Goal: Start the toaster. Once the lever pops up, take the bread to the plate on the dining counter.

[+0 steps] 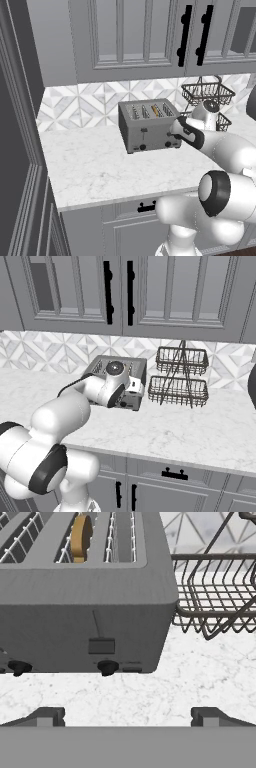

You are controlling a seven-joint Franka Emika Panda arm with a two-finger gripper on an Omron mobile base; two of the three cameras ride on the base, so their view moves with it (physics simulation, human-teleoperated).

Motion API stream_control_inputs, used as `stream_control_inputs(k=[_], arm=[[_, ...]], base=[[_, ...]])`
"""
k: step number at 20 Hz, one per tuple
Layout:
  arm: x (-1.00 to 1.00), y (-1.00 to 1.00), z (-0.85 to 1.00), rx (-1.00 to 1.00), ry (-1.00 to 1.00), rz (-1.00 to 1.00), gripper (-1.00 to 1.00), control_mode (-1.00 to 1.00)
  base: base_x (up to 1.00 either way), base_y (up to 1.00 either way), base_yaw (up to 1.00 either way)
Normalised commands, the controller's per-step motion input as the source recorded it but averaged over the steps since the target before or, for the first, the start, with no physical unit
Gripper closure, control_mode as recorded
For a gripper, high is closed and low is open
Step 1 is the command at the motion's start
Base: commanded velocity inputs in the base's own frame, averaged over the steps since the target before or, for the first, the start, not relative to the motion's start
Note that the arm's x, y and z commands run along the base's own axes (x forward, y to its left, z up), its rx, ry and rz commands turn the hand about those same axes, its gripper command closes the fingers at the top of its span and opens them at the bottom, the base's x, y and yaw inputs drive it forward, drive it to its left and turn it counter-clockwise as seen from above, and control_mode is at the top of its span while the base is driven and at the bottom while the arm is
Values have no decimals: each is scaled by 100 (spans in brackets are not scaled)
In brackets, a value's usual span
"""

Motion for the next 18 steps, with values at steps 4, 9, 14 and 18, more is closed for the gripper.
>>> stream_control_inputs(k=[4, 9, 14, 18], arm=[[0, 0, 0, 0, 0, 0, -100, -100], [0, 0, 0, 0, 0, 0, -100, -100], [0, 0, 0, 0, 0, 0, -100, -100], [0, 0, 0, 0, 0, 0, -100, -100]], base=[[0, 0, 0], [0, 0, 0], [0, 0, 0], [0, 0, 0]])
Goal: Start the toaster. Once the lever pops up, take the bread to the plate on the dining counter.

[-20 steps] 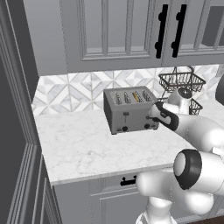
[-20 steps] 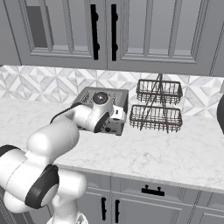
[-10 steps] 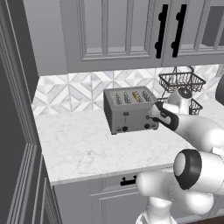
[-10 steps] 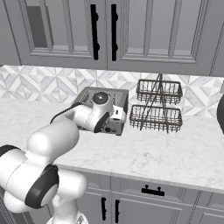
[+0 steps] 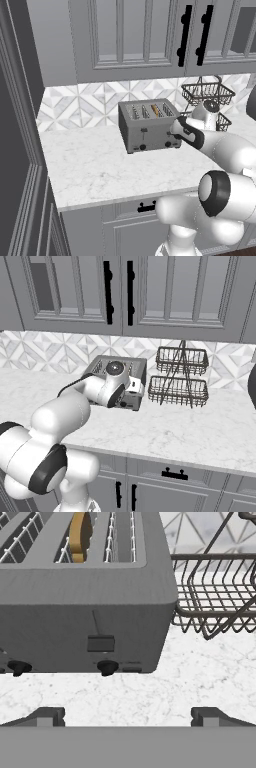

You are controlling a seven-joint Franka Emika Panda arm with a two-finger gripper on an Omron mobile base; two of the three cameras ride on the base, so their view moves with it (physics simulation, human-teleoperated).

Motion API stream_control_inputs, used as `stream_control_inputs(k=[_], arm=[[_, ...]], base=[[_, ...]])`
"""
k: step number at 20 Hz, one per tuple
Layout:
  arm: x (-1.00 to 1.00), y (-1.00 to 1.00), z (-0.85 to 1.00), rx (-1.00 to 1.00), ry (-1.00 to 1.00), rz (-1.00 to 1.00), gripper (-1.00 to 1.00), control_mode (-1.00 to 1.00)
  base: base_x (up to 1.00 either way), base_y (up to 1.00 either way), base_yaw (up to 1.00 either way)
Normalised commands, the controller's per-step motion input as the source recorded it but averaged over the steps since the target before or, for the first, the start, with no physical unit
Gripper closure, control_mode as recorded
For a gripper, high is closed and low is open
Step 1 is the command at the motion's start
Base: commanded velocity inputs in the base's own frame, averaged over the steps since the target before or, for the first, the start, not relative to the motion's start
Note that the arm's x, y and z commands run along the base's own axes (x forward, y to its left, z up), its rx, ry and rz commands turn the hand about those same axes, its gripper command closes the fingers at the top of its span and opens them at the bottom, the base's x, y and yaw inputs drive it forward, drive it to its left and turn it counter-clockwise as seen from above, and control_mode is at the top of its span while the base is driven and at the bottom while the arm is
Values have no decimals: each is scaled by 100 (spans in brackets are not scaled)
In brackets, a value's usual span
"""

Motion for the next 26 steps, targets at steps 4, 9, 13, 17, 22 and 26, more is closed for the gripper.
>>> stream_control_inputs(k=[4, 9, 13, 17, 22, 26], arm=[[0, 0, 0, 0, 0, 0, -100, -100], [0, 0, 0, 0, 0, 0, -100, -100], [0, 0, 0, 0, 0, 0, -100, -100], [0, 0, 0, 0, 0, 0, -100, -100], [0, 0, 0, 0, 0, 0, -100, -100], [0, 0, 0, 0, 0, 0, -100, -100]], base=[[0, 0, 0], [0, 0, 0], [0, 0, 0], [0, 0, 0], [0, 0, 0], [0, 0, 0]])
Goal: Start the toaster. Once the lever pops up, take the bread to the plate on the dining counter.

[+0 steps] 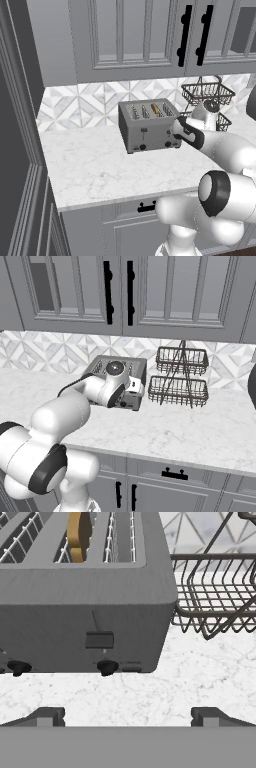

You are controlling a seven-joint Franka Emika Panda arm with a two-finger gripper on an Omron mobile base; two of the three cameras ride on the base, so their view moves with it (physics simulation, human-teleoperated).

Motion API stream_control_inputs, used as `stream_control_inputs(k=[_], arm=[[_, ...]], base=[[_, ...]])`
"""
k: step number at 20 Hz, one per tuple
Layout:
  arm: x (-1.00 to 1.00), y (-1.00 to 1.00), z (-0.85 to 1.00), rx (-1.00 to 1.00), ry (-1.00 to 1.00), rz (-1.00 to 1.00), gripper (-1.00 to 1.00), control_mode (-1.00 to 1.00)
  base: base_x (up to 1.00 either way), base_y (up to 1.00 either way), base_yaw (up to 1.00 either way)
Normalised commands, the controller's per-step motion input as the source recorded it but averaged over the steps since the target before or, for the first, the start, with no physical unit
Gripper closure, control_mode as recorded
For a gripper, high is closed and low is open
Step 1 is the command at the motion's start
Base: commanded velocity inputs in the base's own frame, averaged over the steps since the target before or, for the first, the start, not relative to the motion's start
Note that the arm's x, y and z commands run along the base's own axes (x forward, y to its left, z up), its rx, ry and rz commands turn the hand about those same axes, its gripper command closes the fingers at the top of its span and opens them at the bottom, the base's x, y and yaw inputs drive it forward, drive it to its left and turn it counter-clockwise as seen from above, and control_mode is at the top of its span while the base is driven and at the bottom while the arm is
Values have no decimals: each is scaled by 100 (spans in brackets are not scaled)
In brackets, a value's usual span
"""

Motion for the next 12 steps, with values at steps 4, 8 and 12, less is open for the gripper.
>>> stream_control_inputs(k=[4, 8, 12], arm=[[0, 0, 0, 0, 0, 0, -100, -100], [0, 0, 0, 0, 0, 0, -100, -100], [0, 0, 0, 0, 0, 0, -100, -100]], base=[[0, 0, 0], [0, 0, 0], [0, 0, 0]])
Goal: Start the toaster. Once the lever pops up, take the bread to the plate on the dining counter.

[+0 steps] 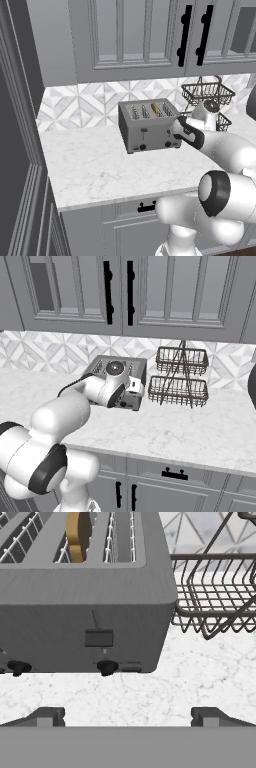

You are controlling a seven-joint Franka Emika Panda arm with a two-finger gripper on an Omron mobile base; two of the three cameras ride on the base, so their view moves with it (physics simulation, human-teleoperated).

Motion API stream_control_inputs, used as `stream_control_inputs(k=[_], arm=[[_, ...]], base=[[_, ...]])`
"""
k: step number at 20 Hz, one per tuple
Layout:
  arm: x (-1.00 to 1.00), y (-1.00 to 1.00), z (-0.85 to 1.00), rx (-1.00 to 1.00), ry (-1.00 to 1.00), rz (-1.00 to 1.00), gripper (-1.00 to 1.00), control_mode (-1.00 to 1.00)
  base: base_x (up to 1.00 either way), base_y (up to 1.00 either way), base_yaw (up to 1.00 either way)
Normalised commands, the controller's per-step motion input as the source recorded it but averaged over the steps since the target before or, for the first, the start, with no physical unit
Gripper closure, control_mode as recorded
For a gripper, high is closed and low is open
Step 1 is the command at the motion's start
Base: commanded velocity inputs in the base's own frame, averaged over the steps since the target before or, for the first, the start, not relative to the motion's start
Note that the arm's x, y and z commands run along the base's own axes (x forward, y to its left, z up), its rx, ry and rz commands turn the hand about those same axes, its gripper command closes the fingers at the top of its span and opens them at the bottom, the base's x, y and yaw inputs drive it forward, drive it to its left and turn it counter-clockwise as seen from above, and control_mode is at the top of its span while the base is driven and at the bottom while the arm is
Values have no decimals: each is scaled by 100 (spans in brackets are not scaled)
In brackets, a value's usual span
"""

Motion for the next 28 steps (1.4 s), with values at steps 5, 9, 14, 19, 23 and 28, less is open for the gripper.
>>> stream_control_inputs(k=[5, 9, 14, 19, 23, 28], arm=[[0, 0, 0, 0, 0, 0, -100, -100], [0, 1, 0, 0, -2, 0, -100, -100], [1, 14, 26, -3, -14, 0, -100, -100], [25, 37, 39, -6, -1, 0, -100, -100], [23, 6, 43, -3, 1, 0, -100, -100], [38, 6, 16, 0, 0, 0, -100, -100]], base=[[0, 0, 0], [0, 0, 0], [0, 0, 0], [0, 0, 0], [0, 0, 0], [0, 0, 0]])
